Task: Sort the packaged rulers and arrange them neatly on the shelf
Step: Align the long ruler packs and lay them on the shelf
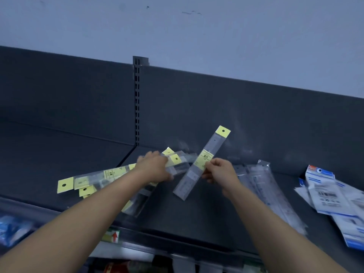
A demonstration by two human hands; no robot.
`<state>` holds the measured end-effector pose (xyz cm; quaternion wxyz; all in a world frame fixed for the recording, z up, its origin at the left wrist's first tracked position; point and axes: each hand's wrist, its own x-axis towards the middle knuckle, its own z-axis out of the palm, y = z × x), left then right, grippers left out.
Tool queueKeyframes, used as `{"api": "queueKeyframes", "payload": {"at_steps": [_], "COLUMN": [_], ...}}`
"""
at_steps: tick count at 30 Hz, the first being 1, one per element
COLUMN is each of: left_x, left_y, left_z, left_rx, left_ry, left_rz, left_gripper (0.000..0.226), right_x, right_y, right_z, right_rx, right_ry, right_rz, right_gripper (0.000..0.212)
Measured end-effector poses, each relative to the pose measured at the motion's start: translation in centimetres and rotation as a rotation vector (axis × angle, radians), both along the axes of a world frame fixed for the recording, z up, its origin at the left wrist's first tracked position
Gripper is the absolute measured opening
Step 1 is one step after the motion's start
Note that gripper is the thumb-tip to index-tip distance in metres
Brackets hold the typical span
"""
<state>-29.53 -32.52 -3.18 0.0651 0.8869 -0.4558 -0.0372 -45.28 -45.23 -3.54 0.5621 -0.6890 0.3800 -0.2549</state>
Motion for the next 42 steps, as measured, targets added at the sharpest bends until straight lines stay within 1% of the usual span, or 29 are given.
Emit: {"api": "queueKeyframes", "payload": {"at_steps": [1, 2, 5, 6, 9, 12, 13, 15, 17, 18, 19, 20, 21, 23, 24, 25, 26, 27, 29, 31, 33, 35, 36, 38, 39, 41, 42], "left_x": [0.2, 0.5, 1.1, 1.3, 1.8, 1.8, 1.7, 1.6, 1.8, 2.1, 2.2, 2.3, 2.2, 1.6, 1.2, 0.9, 0.7, 0.6, 0.7, 0.9, 1.3, 1.8, 2.1, 2.5, 2.6, 2.5, 2.4], "left_y": [0.1, 0.2, 0.2, 0.1, 0.1, 0.2, 0.1, 0.0, -0.1, -0.1, 0.0, 0.1, 0.3, 0.3, 0.2, 0.2, 0.1, 0.0, -0.1, -0.2, -0.2, -0.2, -0.2, -0.4, -0.5, -0.8, -0.9], "left_z": [-0.3, -0.5, -0.7, -0.6, -0.6, -0.6, -0.6, -0.5, -0.5, -0.4, -0.1, 0.2, 0.7, 1.7, 2.2, 2.6, 2.9, 3.2, 3.6, 3.7, 3.6, 3.6, 3.6, 3.7, 3.7, 3.9, 4.0], "left_rx": [0.093, 0.128, 0.039, 0.012, -0.045, -0.048, -0.032, -0.013, -0.065, -0.124, -0.196, -0.262, -0.311, -0.352, -0.346, -0.328, -0.307, -0.293, -0.293, -0.306, -0.323, -0.369, -0.391, -0.372, -0.331, -0.218, -0.173], "left_ry": [-0.036, -0.043, -0.017, 0.017, 0.111, 0.101, 0.096, 0.097, 0.18, 0.256, 0.36, 0.477, 0.578, 0.731, 0.791, 0.848, 0.893, 0.908, 0.888, 0.847, 0.777, 0.709, 0.687, 0.629, 0.584, 0.393, 0.295], "left_rz": [0.008, 0.012, 0.036, 0.052, 0.095, 0.082, 0.072, 0.056, 0.055, 0.056, 0.055, 0.038, 0.0, -0.095, -0.137, -0.171, -0.199, -0.221, -0.247, -0.25, -0.221, -0.185, -0.178, -0.169, -0.156, -0.128, -0.129], "left_gripper": [0.065, 0.07, 0.073, 0.069, 0.046, 0.046, 0.042, 0.032, 0.047, 0.051, 0.05, 0.044, 0.034, 0.015, 0.013, 0.02, 0.028, 0.034, 0.035, 0.029, 0.018, 0.009, 0.009, 0.016, 0.023, 0.038, 0.043], "right_x": [-0.4, -0.7, -1.3, -1.5, -1.5, -1.2, -1.1, -1.0, -0.7, -0.5, -0.3, 0.0, 0.3, 0.9, 1.2, 1.3, 1.3, 1.4, 1.3, 1.2, 0.9, 0.4, 0.3, 0.0, -0.2, -0.5, -0.7], "right_y": [-0.3, -0.6, -1.0, -1.0, -1.1, -1.3, -1.3, -1.2, -1.0, -0.8, -0.6, -0.2, 0.3, 1.2, 1.4, 1.5, 1.6, 1.5, 1.1, 0.8, 0.3, -0.1, -0.1, -0.5, -0.6, -1.0, -1.1], "right_z": [-0.3, -0.7, -1.3, -1.4, -1.5, -1.7, -1.8, -2.0, -2.2, -2.2, -2.2, -2.0, -1.6, -0.3, 0.4, 1.0, 1.5, 1.7, 1.8, 1.9, 2.2, 2.3, 2.3, 2.0, 1.9, 1.6, 1.5], "right_rx": [0.003, -0.001, -0.053, -0.076, -0.179, -0.354, -0.409, -0.471, -0.491, -0.498, -0.487, -0.442, -0.349, -0.047, 0.113, 0.234, 0.302, 0.318, 0.257, 0.228, 0.257, 0.274, 0.259, 0.171, 0.111, 0.0, -0.059], "right_ry": [0.054, 0.117, 0.311, 0.358, 0.49, 0.65, 0.7, 0.723, 0.642, 0.573, 0.486, 0.377, 0.258, 0.023, -0.073, -0.153, -0.224, -0.283, -0.353, -0.417, -0.485, -0.496, -0.478, -0.447, -0.446, -0.424, -0.376], "right_rz": [-0.004, -0.007, 0.001, 0.005, 0.009, 0.015, 0.013, 0.018, 0.029, 0.031, 0.032, 0.038, 0.048, 0.075, 0.09, 0.114, 0.144, 0.173, 0.191, 0.135, 0.045, -0.044, -0.094, -0.204, -0.235, -0.216, -0.174], "right_gripper": [0.022, 0.022, 0.019, 0.017, 0.012, 0.01, 0.01, 0.012, 0.008, 0.004, 0.005, 0.01, 0.017, 0.038, 0.047, 0.051, 0.05, 0.043, 0.026, 0.032, 0.029, 0.024, 0.027, 0.032, 0.026, 0.009, 0.011]}}
